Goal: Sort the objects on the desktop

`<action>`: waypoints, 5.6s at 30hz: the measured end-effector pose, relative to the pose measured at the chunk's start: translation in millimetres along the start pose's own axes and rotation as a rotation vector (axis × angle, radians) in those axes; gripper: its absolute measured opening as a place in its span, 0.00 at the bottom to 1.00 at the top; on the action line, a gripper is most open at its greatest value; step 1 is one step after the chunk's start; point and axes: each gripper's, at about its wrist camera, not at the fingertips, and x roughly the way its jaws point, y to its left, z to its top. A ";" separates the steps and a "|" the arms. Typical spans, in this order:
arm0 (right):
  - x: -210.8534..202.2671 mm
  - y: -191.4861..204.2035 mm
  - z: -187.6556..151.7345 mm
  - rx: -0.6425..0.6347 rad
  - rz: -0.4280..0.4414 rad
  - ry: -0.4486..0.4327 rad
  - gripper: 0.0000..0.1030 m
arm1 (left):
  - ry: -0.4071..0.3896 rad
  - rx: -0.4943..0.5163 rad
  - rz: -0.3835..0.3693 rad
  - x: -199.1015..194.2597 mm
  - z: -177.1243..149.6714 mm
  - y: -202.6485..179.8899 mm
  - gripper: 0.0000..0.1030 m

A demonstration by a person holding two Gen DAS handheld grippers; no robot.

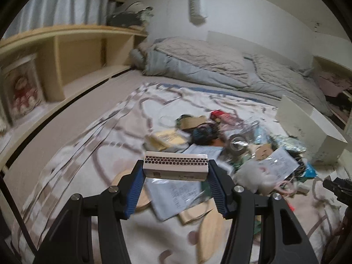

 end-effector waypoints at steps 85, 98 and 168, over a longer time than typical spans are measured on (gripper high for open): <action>-7.0 -203.9 190.8 0.180 -0.228 -0.121 0.65 | 0.223 0.462 -0.548 148.4 109.2 -443.4 0.55; 28.8 -204.9 198.6 0.161 -0.252 -0.024 0.65 | 0.232 0.529 -0.506 170.5 95.6 -445.6 0.55; 62.3 -215.4 219.8 0.177 -0.320 0.161 0.91 | 0.065 0.787 -0.436 192.3 110.1 -448.9 0.55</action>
